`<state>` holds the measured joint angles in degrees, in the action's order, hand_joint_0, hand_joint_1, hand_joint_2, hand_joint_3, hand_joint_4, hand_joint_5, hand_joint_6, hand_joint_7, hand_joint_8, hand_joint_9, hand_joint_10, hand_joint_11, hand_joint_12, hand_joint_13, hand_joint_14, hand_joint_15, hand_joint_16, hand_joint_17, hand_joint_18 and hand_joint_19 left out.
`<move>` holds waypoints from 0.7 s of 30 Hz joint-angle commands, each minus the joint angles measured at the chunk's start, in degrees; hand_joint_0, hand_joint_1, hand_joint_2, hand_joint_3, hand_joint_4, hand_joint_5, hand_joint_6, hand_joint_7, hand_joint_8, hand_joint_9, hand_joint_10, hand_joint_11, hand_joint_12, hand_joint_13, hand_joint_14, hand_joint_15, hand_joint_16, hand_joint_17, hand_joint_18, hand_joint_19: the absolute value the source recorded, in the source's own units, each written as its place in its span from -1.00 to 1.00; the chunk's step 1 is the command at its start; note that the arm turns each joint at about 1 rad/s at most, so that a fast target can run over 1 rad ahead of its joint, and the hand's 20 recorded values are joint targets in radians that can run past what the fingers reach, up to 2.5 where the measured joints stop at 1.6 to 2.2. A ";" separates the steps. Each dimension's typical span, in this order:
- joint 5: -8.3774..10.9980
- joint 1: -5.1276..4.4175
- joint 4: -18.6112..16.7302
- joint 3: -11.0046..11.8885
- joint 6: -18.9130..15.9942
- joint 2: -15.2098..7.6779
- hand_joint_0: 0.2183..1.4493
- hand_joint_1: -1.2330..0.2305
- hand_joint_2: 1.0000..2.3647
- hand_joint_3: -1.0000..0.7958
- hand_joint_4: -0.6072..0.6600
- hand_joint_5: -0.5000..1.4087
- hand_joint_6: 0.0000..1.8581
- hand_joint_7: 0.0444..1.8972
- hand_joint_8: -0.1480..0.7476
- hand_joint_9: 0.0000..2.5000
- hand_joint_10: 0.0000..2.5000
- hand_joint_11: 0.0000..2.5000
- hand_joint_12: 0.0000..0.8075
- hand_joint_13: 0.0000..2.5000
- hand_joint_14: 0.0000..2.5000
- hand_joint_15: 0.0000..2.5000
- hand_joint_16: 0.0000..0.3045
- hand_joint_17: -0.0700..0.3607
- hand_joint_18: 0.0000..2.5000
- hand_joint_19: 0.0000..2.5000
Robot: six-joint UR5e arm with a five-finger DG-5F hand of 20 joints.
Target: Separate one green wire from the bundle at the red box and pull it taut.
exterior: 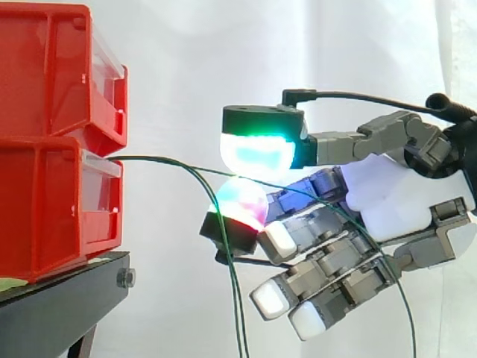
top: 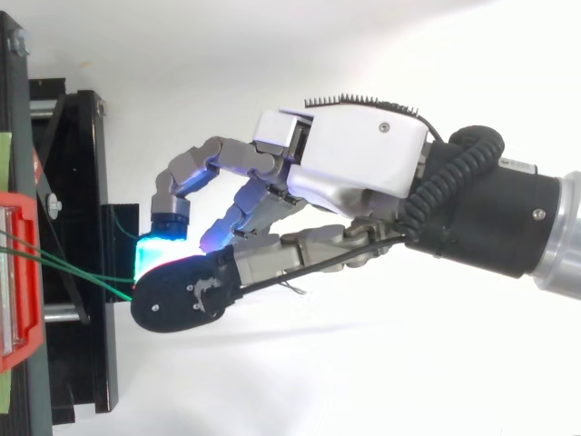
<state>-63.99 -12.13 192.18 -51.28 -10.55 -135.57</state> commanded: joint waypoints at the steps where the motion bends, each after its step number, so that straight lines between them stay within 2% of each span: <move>1: 0.01 0.00 0.04 0.04 0.00 -0.05 -0.41 -0.32 -0.97 -0.14 0.03 -0.63 -0.03 0.09 -0.15 -0.09 -0.98 -0.43 -0.13 -0.30 -0.98 -0.57 -0.67 -0.15 -0.41 -0.58; 14: 0.01 -0.18 0.39 0.22 0.35 0.83 -0.41 -0.39 -0.97 0.04 -0.03 -0.60 -0.01 0.11 -0.10 -0.07 -0.98 -0.45 -0.05 -0.29 -0.98 -0.58 -0.63 -0.08 -0.37 -0.61; 21: 0.01 -0.18 2.41 0.22 0.79 2.06 -0.41 -0.40 -0.97 0.05 -0.02 -0.59 -0.02 0.12 -0.12 -0.06 -0.98 -0.45 -0.06 -0.29 -0.98 -0.58 -0.63 -0.08 -0.38 -0.61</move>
<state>-63.98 -12.29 193.58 -51.06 -10.03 -134.09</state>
